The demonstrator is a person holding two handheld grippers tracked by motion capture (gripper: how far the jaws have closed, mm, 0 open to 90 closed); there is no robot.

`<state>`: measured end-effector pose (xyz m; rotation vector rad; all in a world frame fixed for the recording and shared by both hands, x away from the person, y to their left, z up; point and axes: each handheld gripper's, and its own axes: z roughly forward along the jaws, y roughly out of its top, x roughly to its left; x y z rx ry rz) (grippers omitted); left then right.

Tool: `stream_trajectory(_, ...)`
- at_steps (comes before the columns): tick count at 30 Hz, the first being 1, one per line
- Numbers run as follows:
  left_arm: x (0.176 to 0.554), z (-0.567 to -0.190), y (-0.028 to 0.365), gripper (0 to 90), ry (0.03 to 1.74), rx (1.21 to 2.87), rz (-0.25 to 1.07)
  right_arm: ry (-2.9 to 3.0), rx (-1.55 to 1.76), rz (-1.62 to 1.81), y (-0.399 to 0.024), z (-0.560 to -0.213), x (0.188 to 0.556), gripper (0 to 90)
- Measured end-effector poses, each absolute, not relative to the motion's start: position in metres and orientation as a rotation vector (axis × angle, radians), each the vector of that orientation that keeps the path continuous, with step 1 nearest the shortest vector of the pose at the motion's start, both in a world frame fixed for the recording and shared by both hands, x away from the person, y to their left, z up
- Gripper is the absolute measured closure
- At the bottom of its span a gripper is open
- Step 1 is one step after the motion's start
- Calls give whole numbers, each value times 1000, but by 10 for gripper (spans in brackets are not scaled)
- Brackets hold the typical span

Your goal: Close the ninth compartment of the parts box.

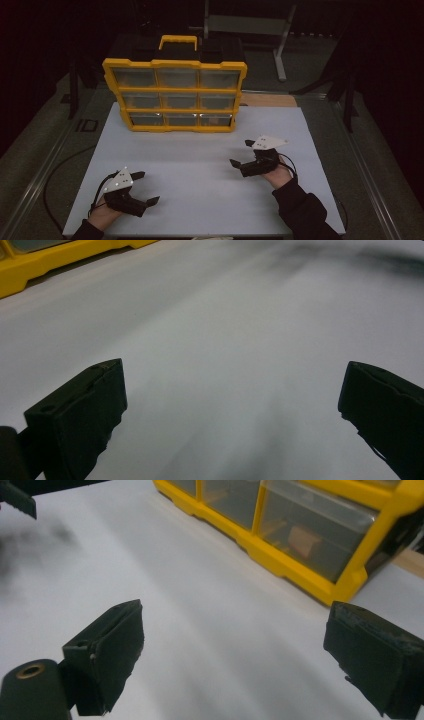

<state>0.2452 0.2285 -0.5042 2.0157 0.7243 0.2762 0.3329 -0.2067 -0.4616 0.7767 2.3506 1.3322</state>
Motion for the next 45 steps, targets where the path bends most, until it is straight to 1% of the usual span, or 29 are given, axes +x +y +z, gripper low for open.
stream_trajectory(20,245,-504,229,0,725,2016,279,2292,822,1324,-250,-471,302,94)
stream_trajectory(31,245,-504,229,0,724,2015,275,2239,855,1329,-271,-481,286,94)
stream_trajectory(45,245,-504,229,0,724,2015,276,2190,891,1245,-280,-497,271,94)
